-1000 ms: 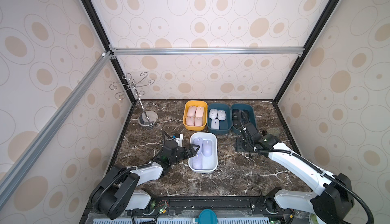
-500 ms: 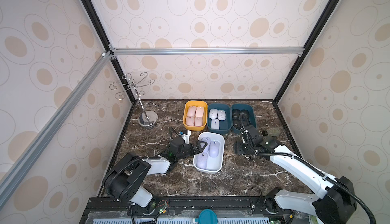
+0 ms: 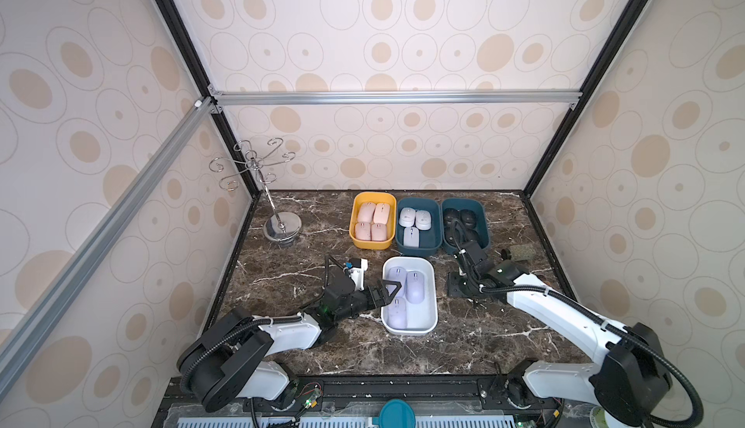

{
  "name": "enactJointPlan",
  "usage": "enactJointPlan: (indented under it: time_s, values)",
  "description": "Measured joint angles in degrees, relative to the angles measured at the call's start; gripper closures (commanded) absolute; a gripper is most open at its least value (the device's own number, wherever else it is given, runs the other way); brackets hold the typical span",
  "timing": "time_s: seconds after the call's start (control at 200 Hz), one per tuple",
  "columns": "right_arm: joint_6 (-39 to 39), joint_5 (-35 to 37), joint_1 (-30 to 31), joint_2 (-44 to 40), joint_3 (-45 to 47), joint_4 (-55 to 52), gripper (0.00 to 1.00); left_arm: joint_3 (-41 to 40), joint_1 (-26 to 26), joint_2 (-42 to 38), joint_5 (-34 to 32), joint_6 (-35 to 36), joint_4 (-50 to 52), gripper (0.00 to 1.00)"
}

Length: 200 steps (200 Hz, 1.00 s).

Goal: Place the mice by color into the storage box
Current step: Reset both arms

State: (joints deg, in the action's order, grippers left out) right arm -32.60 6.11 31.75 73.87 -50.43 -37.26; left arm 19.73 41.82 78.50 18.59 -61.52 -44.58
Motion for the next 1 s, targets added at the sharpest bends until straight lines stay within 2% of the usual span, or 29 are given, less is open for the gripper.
enactJointPlan:
  time_s: [0.16, 0.265, 0.4, 0.46, 0.495, 0.605, 0.71, 0.775, 0.845, 0.94, 1.0]
  values:
    - [-0.13, -1.9, 0.0, 4.68, 0.42, 1.73, 0.39, -0.2, 0.2, -0.02, -1.2, 0.09, -0.52, 0.0]
    - [-0.11, -1.84, 0.0, 4.83, 0.37, 1.86, 0.38, 0.24, -0.11, -1.22, -2.73, 1.49, 2.27, 0.0]
    - [1.07, -1.22, 0.0, 0.81, 0.0, 0.98, 0.27, 4.09, -1.62, -8.11, -6.84, 6.49, 13.16, 0.0]
    - [2.14, -1.27, 0.0, -3.26, -0.7, 0.79, 0.22, 7.98, -2.08, -11.82, -10.43, 10.49, 19.61, 0.0]
    - [2.93, -1.14, 0.0, -5.79, -1.4, 0.83, 0.0, 11.13, -2.23, -13.79, -13.35, 13.14, 23.69, 0.0]
    - [5.2, 1.25, 0.04, -13.0, -3.65, 2.99, 0.02, 20.57, -2.34, -17.46, -22.56, 21.66, 32.15, 0.0]
    - [9.64, 6.03, 0.04, -18.6, 0.76, 12.41, 0.02, 24.96, -2.36, -19.56, -35.21, 28.79, 34.51, 0.0]
    - [13.68, 10.84, 0.04, -20.24, 6.84, 20.22, 0.02, 22.43, -2.4, -21.33, -43.6, 33.57, 31.54, 0.0]
    - [18.12, 14.78, -0.02, -19.54, 12.76, 26.84, 0.02, 13.57, -2.6, -24.26, -50.71, 41.77, 22.18, 0.0]
    - [24.55, 18.16, -0.42, -17.11, 20.83, 36.24, 0.02, -0.66, -3.72, -27.21, -56.46, 51.98, 8.63, 0.0]
    - [27.21, 19.39, -1.2, -16.04, 24.37, 40.96, 0.02, -8.31, -6.67, -27.39, -57.77, 57.53, 0.66, 0.0]
